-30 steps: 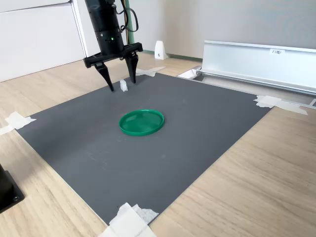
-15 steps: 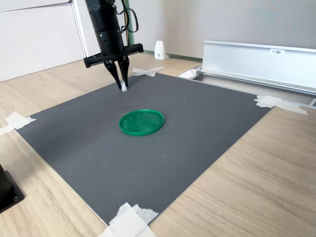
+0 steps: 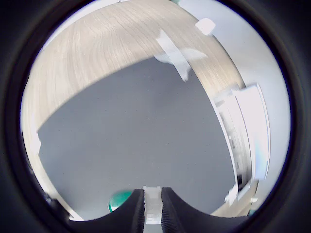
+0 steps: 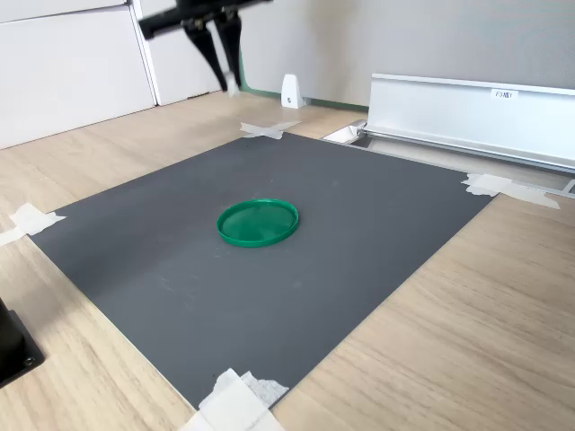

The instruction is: Grasp a white terminal and put it on the green lid.

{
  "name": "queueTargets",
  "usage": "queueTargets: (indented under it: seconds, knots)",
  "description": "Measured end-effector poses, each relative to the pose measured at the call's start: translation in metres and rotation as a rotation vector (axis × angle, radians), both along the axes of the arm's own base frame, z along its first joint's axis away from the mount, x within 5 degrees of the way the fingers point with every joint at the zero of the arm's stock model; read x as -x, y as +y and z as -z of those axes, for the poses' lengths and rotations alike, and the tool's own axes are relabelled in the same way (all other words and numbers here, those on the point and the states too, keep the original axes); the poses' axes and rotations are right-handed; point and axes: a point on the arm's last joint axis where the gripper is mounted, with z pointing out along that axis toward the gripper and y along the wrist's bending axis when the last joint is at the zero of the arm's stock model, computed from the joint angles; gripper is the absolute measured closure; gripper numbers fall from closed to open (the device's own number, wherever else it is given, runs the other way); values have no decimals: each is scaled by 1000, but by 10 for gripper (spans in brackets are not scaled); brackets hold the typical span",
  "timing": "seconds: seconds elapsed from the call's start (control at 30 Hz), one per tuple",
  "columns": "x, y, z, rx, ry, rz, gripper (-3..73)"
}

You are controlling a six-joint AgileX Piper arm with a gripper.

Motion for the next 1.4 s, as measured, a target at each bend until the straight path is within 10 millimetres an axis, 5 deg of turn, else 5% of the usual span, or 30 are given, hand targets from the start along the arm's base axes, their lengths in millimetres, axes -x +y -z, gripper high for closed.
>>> queueTargets:
  seconds: [0.17,0.37,0.7,0.97,1.07,1.23,1.4]
  knots:
    - [27,-50,17,39,33,16,613]
    - [43,-78,53,53,62,46,613]
    - [47,-79,100,37,71,41,613]
    - [40,-79,116,33,97,13,595]
    - [39,-79,119,34,111,3,521]
    - [38,-79,119,31,96,8,260]
    - [36,-76,97,-10,-1,58,80]
